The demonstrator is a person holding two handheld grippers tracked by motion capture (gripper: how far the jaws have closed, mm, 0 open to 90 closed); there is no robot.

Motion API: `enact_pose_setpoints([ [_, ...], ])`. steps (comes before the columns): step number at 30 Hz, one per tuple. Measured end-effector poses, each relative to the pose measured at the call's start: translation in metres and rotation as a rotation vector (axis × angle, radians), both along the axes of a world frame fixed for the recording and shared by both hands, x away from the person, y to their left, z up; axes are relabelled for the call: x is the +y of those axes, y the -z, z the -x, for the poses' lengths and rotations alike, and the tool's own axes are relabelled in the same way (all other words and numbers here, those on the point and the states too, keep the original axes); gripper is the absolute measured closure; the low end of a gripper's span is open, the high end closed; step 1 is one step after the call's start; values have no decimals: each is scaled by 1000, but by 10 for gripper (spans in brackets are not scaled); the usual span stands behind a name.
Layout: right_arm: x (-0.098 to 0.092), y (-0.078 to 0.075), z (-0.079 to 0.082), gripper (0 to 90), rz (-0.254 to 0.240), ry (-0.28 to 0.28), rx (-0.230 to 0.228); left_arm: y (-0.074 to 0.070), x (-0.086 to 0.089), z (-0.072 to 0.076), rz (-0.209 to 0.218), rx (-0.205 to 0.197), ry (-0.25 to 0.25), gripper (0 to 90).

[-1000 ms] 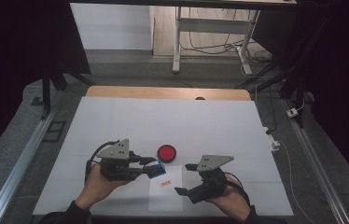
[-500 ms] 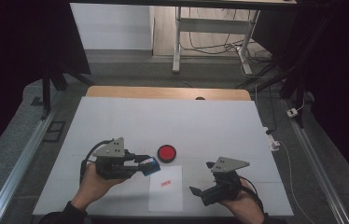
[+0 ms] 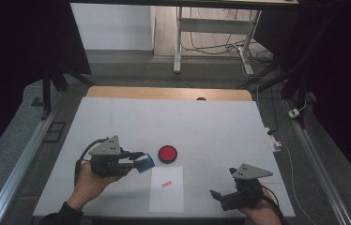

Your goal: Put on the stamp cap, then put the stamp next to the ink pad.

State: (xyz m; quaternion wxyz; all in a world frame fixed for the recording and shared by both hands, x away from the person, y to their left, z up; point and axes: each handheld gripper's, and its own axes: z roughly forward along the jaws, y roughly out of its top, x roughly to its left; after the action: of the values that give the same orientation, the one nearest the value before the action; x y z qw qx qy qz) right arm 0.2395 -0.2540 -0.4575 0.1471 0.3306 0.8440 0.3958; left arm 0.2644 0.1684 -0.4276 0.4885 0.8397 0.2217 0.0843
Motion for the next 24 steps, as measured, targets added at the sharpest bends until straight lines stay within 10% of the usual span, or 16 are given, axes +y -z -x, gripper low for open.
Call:
enact_pose_setpoints([
  [24,-28,2,10,0,-6,60,32,5,29,-9,1,32,-145,698],
])
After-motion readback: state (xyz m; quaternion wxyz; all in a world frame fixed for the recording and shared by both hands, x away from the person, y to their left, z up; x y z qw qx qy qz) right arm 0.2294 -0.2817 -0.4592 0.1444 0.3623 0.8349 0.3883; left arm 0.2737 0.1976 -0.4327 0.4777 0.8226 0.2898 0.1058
